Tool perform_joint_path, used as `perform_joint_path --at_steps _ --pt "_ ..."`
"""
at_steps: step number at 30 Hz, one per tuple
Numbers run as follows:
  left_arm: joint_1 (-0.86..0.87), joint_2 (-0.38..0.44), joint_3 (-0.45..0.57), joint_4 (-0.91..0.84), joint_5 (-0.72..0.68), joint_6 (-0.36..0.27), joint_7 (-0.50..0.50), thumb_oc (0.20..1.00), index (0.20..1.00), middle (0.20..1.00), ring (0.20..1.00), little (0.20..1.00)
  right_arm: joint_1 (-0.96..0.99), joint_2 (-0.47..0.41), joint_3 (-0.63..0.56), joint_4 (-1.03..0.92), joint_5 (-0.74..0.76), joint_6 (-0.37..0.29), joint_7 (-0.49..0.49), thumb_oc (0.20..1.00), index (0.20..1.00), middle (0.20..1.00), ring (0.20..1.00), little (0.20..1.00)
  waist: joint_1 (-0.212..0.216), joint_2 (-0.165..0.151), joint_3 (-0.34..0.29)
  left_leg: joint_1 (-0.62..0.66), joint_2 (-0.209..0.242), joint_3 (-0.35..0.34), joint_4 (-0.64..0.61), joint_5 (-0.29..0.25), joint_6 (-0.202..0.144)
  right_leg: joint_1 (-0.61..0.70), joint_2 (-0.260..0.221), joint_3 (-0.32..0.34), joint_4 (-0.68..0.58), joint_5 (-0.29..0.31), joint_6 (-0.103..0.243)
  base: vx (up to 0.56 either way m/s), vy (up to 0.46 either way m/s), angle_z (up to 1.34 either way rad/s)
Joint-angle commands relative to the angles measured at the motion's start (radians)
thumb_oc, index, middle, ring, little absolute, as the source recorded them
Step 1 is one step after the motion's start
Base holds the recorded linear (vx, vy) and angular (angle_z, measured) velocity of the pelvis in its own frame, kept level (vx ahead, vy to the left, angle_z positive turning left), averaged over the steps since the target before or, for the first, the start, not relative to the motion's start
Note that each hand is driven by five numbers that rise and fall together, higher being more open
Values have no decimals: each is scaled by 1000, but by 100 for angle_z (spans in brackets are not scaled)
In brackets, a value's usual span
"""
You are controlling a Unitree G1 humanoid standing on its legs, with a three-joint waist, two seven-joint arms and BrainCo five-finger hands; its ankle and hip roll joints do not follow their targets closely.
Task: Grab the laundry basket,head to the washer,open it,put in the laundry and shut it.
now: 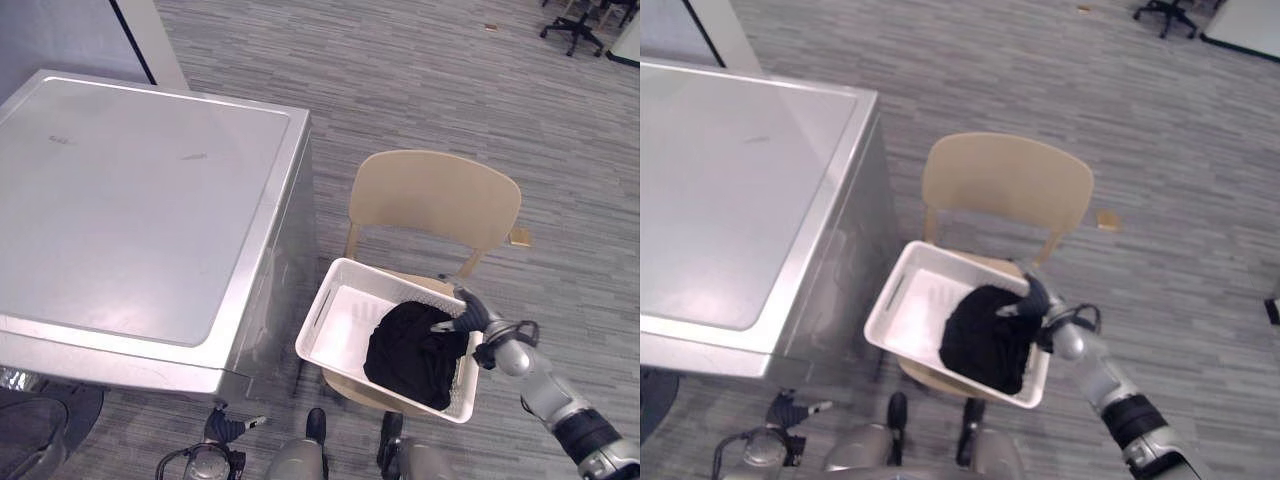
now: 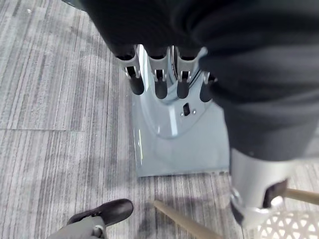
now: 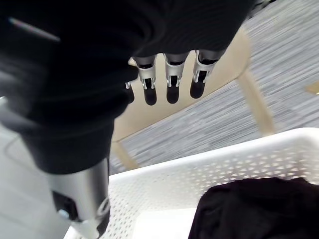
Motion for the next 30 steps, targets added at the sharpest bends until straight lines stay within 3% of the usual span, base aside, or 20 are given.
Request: perform_joint_path --at_steps 1,3,6,11,16,19,20,21,23,24,30 --pt "-52 -5 6 0 42 -36 6 1000 1000 1000 1000 1000 -33 -50 61 15 -50 -15 13 1000 1000 1000 1000 1000 7 18 -18 -104 19 -72 28 -10 -34 116 29 -40 -75 -116 27 -72 -166 23" --pt "-52 -8 3 4 43 -36 4 1000 1000 1000 1000 1000 -45 -50 77 30 -62 -15 13 1000 1000 1000 1000 1000 7 23 -16 -108 19 -84 19 0 -38 122 32 -56 -90 -116 25 -52 -78 35" --pt "-54 -13 -12 0 37 -44 1 1000 1000 1000 1000 1000 -109 -54 151 139 -163 -2 -23 1000 1000 1000 1000 1000 38 56 11 -139 22 -128 1 40 -60 128 41 -117 -116 -121 11 -85 -72 49" --pt "-74 -18 -26 12 14 -59 19 1000 1000 1000 1000 1000 -211 -59 210 290 -285 31 -95 1000 1000 1000 1000 1000 56 97 48 -202 22 -169 -5 77 -80 77 46 -157 -105 -123 -1 -125 -20 39" --pt "-124 -13 -69 6 -56 -90 72 1000 1000 1000 1000 1000 -394 -13 312 656 -388 124 -187 1000 1000 1000 1000 1000 91 168 125 -306 27 -194 -11 124 -90 -92 34 -179 18 -141 -24 -139 30 19" --pt "-177 -13 -94 20 -100 -92 83 1000 1000 1000 1000 1000 -474 28 341 852 -354 161 -171 1000 1000 1000 1000 1000 110 182 144 -344 25 -195 -22 131 -102 -162 22 -178 75 -175 -26 -62 -3 4" --pt "-188 -12 -100 23 -102 -91 81 1000 1000 1000 1000 1000 -482 33 338 879 -327 161 -157 918 918 918 918 918 113 185 148 -347 24 -196 -27 138 -104 -163 21 -180 77 -175 -25 56 -56 13" --pt "-197 -14 -113 20 -99 -89 70 1000 1000 1000 1000 1000 -465 45 316 880 -264 150 -145 203 203 203 203 203 118 186 147 -340 22 -202 -38 146 -106 -152 20 -185 70 -178 -25 41 -24 20" --pt "-200 -16 -119 17 -99 -86 61 1000 1000 1000 1000 1000 -435 55 284 826 -183 134 -138 200 200 200 200 200 115 180 140 -324 18 -208 -50 147 -107 -129 20 -190 61 -181 -25 31 4 19" --pt "-202 -16 -119 15 -96 -81 55 1000 1000 1000 1000 1000 -401 59 232 733 -72 116 -130 200 200 200 200 200 105 178 138 -320 18 -207 -53 160 -100 -117 22 -201 47 -155 -28 -18 68 13" --pt "-158 -13 -68 -31 -86 -50 24 1000 1000 1000 1000 1000 -198 78 4 312 248 47 -83 200 200 200 200 200 49 128 100 -225 22 -173 -57 112 -88 -16 21 -183 -1 -146 -16 53 51 8"
